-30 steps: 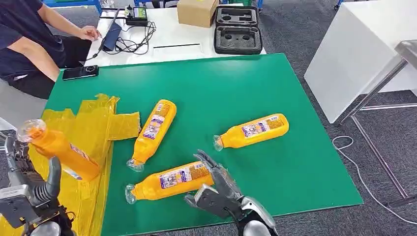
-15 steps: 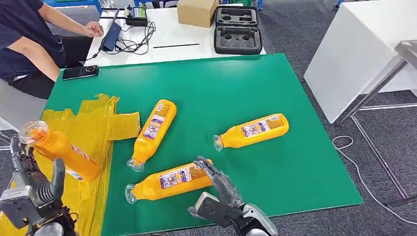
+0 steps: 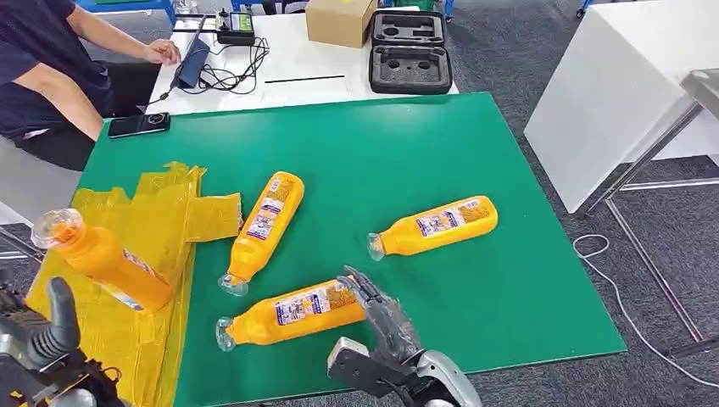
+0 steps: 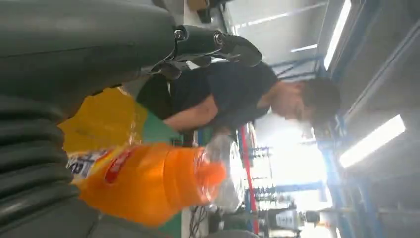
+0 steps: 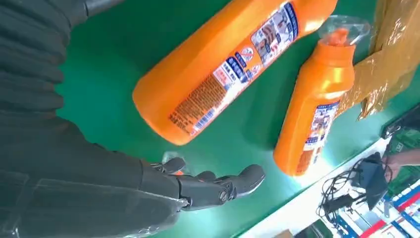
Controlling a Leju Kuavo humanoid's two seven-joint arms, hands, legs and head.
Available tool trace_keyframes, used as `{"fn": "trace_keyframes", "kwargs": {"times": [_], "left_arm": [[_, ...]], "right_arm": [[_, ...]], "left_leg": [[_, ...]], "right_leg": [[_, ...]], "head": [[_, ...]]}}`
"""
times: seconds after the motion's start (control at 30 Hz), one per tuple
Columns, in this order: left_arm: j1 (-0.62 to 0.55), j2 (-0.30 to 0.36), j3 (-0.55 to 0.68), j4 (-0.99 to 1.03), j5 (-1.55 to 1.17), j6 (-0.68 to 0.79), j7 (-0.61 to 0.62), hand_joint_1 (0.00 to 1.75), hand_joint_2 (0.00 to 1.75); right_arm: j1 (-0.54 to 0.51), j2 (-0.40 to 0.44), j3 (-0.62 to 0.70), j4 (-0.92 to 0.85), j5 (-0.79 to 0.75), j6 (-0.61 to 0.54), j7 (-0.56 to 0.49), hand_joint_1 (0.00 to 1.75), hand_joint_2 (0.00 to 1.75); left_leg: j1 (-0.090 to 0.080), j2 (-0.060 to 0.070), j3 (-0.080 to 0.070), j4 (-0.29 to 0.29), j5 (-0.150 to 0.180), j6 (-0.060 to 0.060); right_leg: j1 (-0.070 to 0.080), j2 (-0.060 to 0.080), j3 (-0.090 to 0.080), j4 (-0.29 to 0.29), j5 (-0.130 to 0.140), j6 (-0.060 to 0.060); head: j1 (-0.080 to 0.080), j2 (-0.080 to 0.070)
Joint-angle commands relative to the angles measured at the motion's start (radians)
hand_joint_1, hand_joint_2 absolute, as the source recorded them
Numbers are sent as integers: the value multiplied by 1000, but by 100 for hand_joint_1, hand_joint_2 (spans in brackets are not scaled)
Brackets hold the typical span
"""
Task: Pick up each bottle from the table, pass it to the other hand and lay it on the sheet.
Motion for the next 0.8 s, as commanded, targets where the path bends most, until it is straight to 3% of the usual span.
{"fn": "trace_keyframes", "kwargs": {"times": [0.03, 0.3, 0.57, 0.8], "left_arm": [[-40, -17, 116, -52, -11, 142, -42, 0, 0], [-79, 30, 146, -64, 44, 174, -59, 0, 0], [-75, 28, 137, -66, 41, 178, -62, 0, 0], [-152, 55, 13, -41, 13, 208, -68, 0, 0]], "right_arm": [[-39, -7, 5, 3, 80, -4, 34, 0, 175], [-146, 1, -18, 83, 146, 22, 64, 0, 175], [-146, -6, -6, 84, 160, 26, 71, 0, 175], [-314, -5, 35, 313, 204, 100, 88, 0, 175]], "left_leg": [[1, 0, 3, 1, -2, -1], [1, 1, 2, 0, -1, -1], [0, -1, 2, -1, 0, -1], [1, -3, 5, 0, 0, -1]], "right_leg": [[1, 1, 3, 0, -2, -2], [1, 1, 1, 0, 0, -1], [0, 0, 3, -1, 0, -1], [1, -2, 5, -1, 0, -2]], "head": [[0, 0], [0, 0], [0, 0], [0, 0]]}}
